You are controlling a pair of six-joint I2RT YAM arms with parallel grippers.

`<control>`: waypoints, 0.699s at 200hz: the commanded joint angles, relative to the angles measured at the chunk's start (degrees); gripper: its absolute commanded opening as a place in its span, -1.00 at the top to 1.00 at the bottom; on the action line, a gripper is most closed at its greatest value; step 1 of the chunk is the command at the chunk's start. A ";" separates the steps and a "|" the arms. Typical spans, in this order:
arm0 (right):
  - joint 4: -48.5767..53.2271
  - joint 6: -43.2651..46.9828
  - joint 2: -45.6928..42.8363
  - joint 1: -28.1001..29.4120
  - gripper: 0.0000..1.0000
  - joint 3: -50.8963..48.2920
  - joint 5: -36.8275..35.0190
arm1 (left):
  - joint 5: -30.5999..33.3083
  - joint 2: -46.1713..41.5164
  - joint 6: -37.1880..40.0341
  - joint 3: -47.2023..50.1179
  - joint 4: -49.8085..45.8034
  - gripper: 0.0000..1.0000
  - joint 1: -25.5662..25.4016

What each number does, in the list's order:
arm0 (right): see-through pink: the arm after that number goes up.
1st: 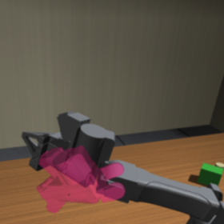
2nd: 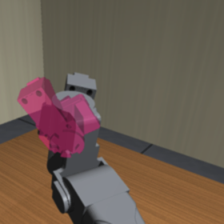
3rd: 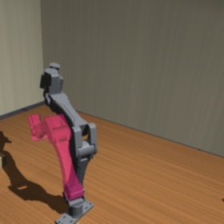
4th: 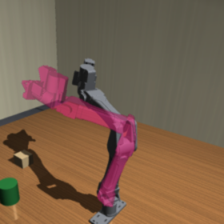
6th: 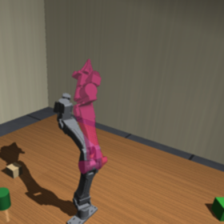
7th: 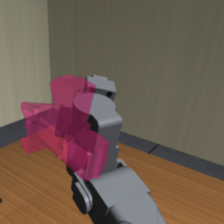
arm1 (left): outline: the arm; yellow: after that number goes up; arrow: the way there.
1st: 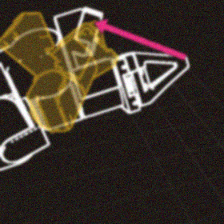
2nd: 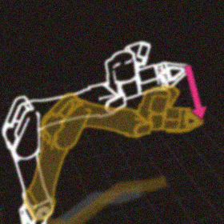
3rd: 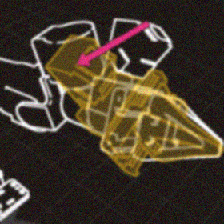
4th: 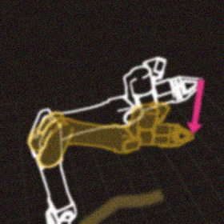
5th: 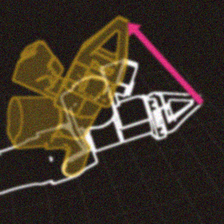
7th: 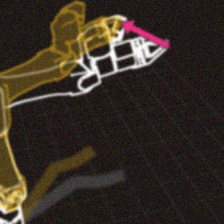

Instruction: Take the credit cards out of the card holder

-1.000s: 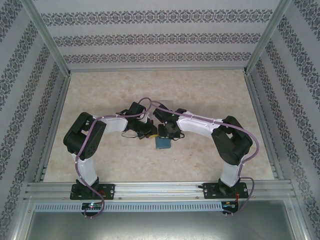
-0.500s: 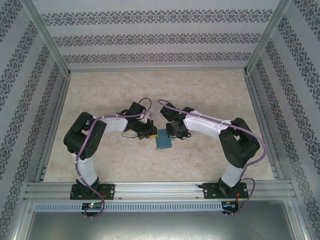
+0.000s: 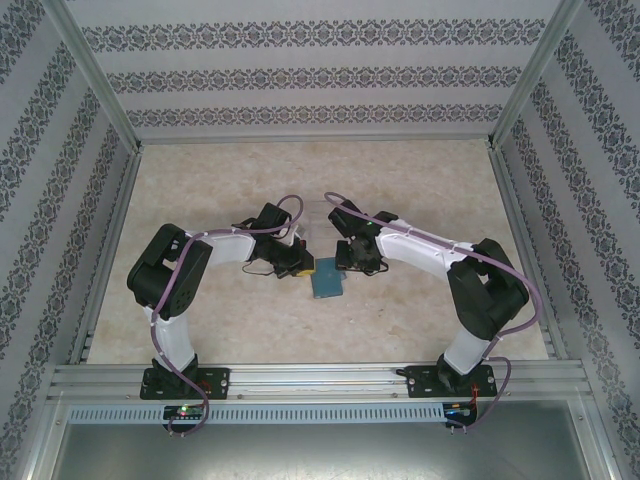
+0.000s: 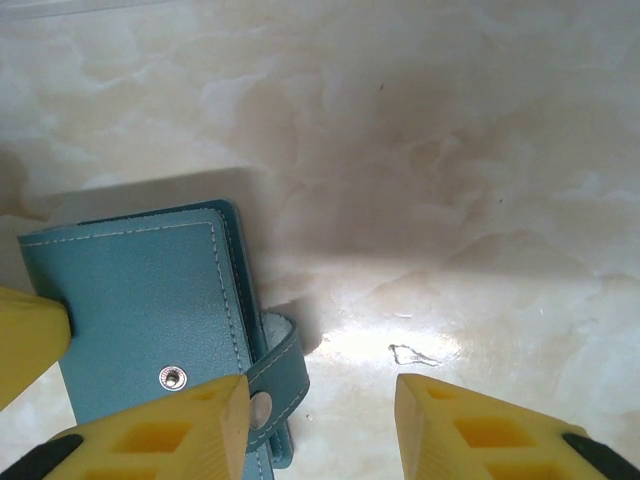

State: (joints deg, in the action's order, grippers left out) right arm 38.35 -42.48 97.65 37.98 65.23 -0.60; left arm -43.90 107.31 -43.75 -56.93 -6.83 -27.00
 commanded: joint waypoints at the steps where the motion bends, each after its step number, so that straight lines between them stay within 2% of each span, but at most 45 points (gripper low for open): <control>1: -0.07 1.40 -1.41 -0.40 0.15 0.15 0.17 | 3.13 -0.59 1.33 -0.49 -4.37 1.00 0.52; 18: -2.31 1.66 -2.66 -0.36 0.11 -0.43 2.35 | 3.12 -0.61 1.30 -0.61 -4.48 1.00 0.54; 47: -4.07 2.26 -1.85 -0.29 -0.17 -0.28 5.64 | 3.12 -0.76 1.15 -0.71 -4.40 1.00 0.47; 72: -2.14 2.92 1.34 0.07 -0.20 1.06 6.08 | 3.12 -0.78 1.09 -0.99 -4.62 1.00 0.45; 97: -0.22 3.27 4.00 -0.11 -0.10 1.47 5.45 | 2.98 -0.99 1.08 -1.13 -4.83 1.00 0.45; 140: 0.93 2.57 2.50 -0.78 0.34 0.27 3.25 | 3.39 -2.62 1.12 -1.43 -5.75 0.87 0.26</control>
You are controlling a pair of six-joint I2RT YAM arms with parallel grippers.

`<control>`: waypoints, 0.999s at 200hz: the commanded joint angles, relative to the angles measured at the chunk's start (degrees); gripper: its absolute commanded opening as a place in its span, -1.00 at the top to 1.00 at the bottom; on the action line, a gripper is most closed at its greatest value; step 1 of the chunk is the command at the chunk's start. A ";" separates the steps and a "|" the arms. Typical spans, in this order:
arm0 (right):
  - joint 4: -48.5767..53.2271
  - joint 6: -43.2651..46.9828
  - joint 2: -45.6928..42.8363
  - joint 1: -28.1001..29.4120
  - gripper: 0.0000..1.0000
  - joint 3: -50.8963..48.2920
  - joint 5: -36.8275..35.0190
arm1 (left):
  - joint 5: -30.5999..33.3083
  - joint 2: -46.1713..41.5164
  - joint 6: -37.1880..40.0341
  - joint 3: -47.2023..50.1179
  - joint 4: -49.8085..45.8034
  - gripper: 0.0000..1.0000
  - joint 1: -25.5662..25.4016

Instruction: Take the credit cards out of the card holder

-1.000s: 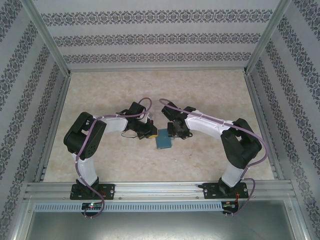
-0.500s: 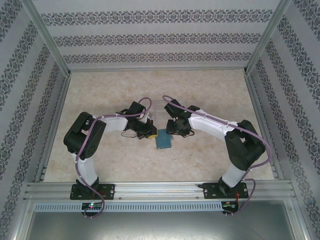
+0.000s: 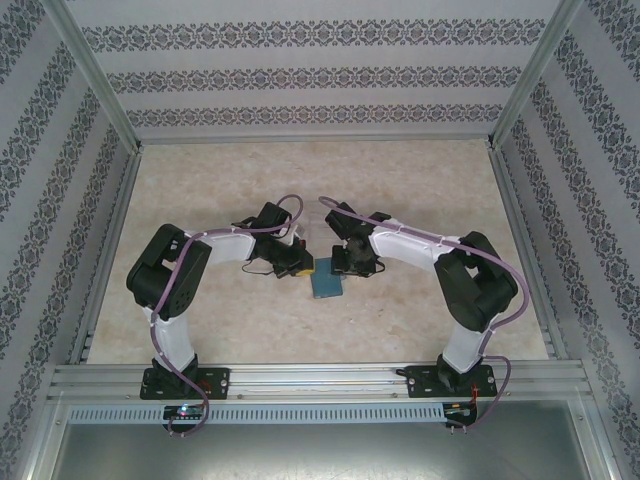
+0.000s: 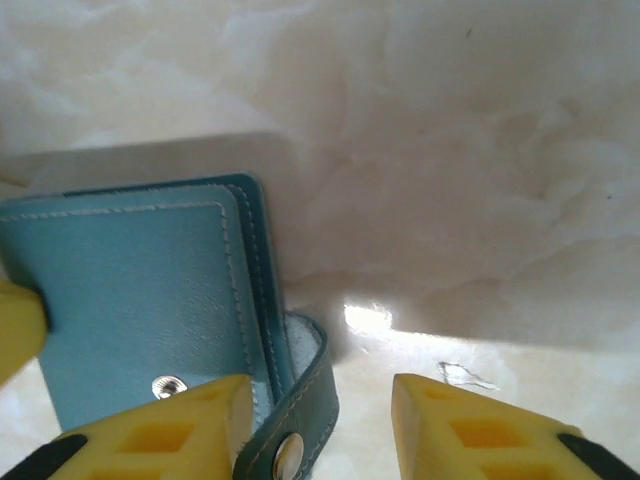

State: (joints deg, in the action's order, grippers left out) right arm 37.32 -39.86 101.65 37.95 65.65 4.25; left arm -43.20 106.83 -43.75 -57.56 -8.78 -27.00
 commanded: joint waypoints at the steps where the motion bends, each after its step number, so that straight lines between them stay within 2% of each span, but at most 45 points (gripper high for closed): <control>1: 1.96 -0.05 -1.52 -0.77 0.35 -0.20 -1.65 | 2.73 -2.19 1.17 -0.80 -3.89 0.87 0.27; 31: 1.33 -0.30 -3.96 -1.45 0.59 -1.75 -2.23 | 5.06 -3.61 2.55 -1.78 -6.53 0.72 -0.26; 69: -1.66 -1.23 -6.07 -2.01 0.80 -4.58 1.29 | 8.80 -5.27 4.53 -3.81 -11.38 0.38 -1.29; 95: -8.46 -4.43 -7.79 -2.03 0.84 -8.66 6.94 | 13.07 -6.34 6.62 -6.04 -16.37 0.18 -2.72; 127: -14.81 -7.94 -9.39 -1.86 0.85 -12.10 12.13 | 18.42 -6.48 9.29 -9.73 -22.72 0.02 -5.28; 181: -12.26 -6.72 -11.16 -3.01 0.84 -14.88 7.48 | 26.63 -3.55 11.53 -15.90 -30.86 -0.27 -10.74; 200: -14.27 -6.93 -10.88 -3.99 0.84 -16.78 8.37 | 28.66 -2.06 11.84 -17.91 -32.68 -0.54 -12.50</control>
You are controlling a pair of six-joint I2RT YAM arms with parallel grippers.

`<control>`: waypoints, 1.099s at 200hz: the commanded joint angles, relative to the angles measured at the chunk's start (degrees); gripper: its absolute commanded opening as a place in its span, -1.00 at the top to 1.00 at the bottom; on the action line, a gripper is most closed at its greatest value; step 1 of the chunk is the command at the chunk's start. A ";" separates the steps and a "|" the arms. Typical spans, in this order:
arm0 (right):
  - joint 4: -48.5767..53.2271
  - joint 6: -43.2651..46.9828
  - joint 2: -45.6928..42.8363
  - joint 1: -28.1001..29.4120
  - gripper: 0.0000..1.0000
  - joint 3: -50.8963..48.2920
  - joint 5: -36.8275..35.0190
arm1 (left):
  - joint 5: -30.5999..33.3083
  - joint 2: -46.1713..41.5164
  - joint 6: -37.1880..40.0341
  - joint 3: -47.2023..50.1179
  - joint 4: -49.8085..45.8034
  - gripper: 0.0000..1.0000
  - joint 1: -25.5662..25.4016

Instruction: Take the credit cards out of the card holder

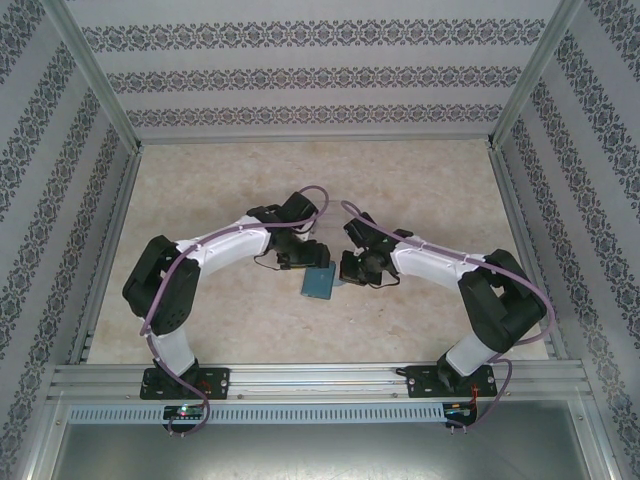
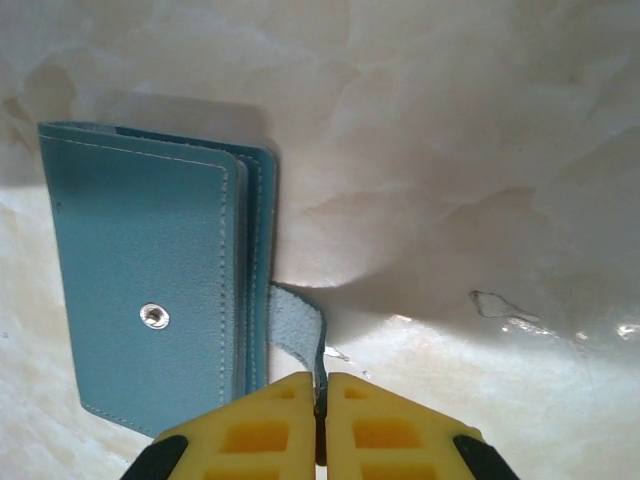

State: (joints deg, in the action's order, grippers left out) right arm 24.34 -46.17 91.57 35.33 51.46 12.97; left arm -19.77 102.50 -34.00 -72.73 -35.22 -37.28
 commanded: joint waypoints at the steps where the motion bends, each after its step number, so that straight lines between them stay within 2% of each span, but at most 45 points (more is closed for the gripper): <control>1: -1.34 -0.60 -0.75 -1.43 0.84 -2.64 -0.29 | 5.34 2.35 2.09 -2.89 -6.38 -0.55 -2.34; 72: -7.48 -1.16 1.06 -5.31 0.83 -6.80 5.74 | 11.60 8.94 2.12 -9.99 -12.00 -0.70 -7.12; 112: -8.58 -0.76 1.62 -6.57 0.83 -7.56 7.59 | 11.47 11.89 1.81 -11.87 -12.06 -0.83 -8.50; 158: -8.61 -0.23 1.02 -7.25 0.83 -7.69 8.12 | 12.36 14.60 1.48 -13.34 -12.71 -0.83 -9.20; 220: -9.05 -0.23 0.39 -7.74 0.83 -8.40 7.96 | 16.89 14.31 2.19 -15.11 -15.83 -0.71 -9.22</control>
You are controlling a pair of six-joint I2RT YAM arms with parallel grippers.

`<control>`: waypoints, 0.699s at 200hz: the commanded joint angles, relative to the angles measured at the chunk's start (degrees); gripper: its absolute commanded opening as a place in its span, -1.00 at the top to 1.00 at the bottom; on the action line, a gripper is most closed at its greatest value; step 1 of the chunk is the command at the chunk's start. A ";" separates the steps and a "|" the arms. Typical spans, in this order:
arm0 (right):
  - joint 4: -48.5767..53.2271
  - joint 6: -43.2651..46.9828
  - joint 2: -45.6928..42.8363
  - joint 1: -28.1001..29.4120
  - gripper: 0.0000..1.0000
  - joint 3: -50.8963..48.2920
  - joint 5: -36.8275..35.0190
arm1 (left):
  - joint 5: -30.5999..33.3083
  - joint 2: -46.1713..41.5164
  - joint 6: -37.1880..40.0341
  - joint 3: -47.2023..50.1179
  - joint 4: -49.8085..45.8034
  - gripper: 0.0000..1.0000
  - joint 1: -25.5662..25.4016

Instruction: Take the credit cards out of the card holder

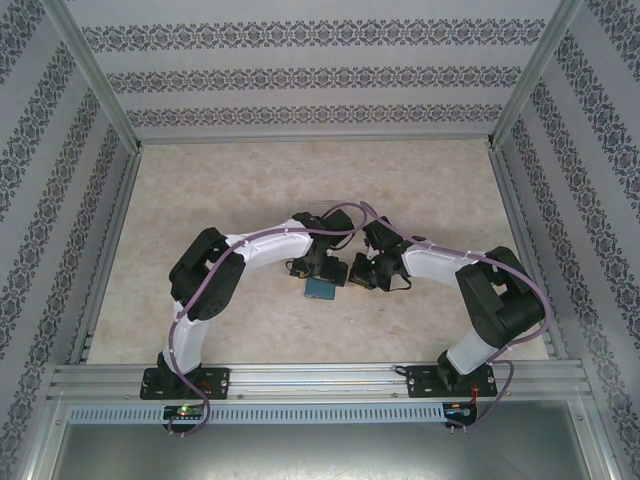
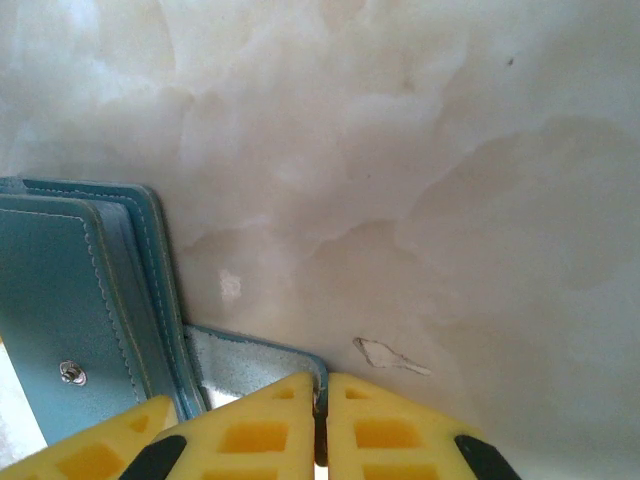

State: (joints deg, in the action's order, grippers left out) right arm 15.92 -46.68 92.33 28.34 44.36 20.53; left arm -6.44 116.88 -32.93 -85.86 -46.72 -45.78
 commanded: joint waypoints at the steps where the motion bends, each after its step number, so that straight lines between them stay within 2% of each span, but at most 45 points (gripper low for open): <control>1: -0.63 0.27 -0.39 -0.74 0.83 -1.29 0.39 | 3.64 -0.12 1.16 -1.96 -4.43 -0.71 -0.71; 140: 0.35 1.28 0.00 -1.09 0.84 -0.59 0.47 | 10.31 -6.18 3.39 -3.06 -9.96 -0.42 0.05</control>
State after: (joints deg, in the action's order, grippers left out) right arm 14.87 -46.50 92.33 27.86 44.07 21.12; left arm -0.34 113.86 -31.48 -87.57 -51.48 -45.80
